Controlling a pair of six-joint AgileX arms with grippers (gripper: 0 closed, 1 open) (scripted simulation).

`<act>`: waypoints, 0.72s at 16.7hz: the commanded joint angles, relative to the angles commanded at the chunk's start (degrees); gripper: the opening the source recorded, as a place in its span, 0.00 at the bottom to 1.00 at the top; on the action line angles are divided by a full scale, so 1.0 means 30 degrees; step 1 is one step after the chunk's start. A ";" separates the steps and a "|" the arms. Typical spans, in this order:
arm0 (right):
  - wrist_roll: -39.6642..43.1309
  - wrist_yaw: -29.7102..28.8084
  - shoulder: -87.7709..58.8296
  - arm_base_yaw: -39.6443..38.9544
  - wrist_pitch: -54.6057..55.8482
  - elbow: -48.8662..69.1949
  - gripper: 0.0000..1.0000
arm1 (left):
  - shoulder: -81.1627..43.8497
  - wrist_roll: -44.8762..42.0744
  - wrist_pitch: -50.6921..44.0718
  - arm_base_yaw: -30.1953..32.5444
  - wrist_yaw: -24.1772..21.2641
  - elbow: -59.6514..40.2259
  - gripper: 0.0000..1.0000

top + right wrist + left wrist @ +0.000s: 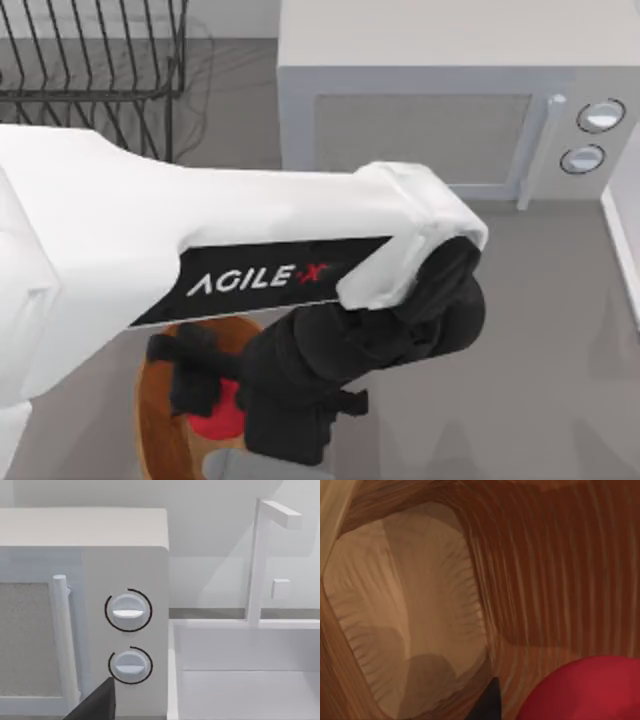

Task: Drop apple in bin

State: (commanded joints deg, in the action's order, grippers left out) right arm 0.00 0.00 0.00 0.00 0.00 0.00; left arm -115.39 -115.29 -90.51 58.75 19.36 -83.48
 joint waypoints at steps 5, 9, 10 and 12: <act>0.0000 0.0000 0.0000 0.0000 0.0000 0.0000 1.00 | 0.0000 0.0000 0.0000 0.0000 0.0000 0.0000 0.23; 0.0000 0.0000 0.0000 0.0000 0.0000 0.0000 1.00 | 0.0000 0.0000 0.0000 0.0000 0.0000 0.0000 0.53; 0.0000 0.0000 0.0000 0.0000 0.0000 0.0000 1.00 | 0.0000 0.0000 0.0000 0.0000 0.0000 0.0000 0.60; 0.0000 0.0000 0.0000 0.0000 0.0000 0.0000 1.00 | 0.0000 0.0000 0.0000 0.0000 0.0000 0.0000 0.75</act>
State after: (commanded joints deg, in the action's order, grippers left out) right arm 0.00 0.00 0.00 0.00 0.00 0.00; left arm -115.39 -115.29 -90.51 58.75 19.36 -83.48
